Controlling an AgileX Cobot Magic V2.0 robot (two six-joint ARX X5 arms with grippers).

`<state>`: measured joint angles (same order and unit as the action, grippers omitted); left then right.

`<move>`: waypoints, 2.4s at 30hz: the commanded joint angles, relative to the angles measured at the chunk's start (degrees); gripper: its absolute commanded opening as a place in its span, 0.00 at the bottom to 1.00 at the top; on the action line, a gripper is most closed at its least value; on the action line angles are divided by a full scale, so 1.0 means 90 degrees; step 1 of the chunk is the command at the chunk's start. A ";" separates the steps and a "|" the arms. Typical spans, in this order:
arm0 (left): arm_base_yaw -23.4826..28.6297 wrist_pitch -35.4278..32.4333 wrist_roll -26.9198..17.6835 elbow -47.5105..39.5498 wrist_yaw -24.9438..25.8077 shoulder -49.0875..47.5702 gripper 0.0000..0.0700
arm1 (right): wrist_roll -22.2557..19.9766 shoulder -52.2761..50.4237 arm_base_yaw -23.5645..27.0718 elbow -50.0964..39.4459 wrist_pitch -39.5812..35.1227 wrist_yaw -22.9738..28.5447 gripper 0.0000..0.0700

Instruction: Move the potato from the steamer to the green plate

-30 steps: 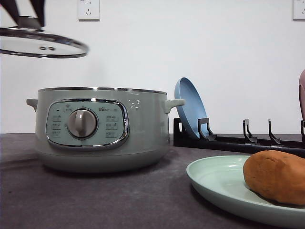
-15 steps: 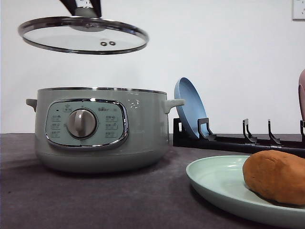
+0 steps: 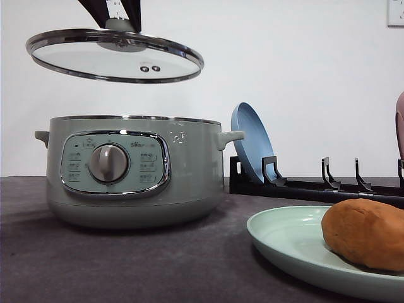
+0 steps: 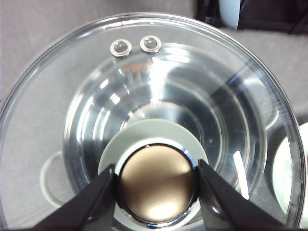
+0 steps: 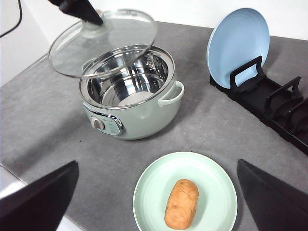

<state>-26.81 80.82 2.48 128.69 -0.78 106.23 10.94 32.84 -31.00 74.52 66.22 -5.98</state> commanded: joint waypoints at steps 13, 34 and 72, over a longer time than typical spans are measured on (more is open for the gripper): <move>-0.0238 -0.0126 -0.0046 -0.0049 -0.0007 0.0340 0.00 | 0.0092 0.0041 -0.0029 0.0090 -0.0066 0.0131 0.95; -0.0238 -0.0282 -0.0082 -0.0163 -0.0010 0.0903 0.00 | 0.0095 0.0041 -0.0029 0.0090 -0.0066 0.0345 0.95; -0.0131 -0.0457 -0.0410 -0.0163 0.0559 0.1230 0.00 | 0.0119 0.0039 -0.0029 0.0090 -0.0061 0.0362 0.95</move>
<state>-27.40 78.11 0.33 125.62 3.01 115.87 11.40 32.84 -31.00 74.52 66.22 -2.91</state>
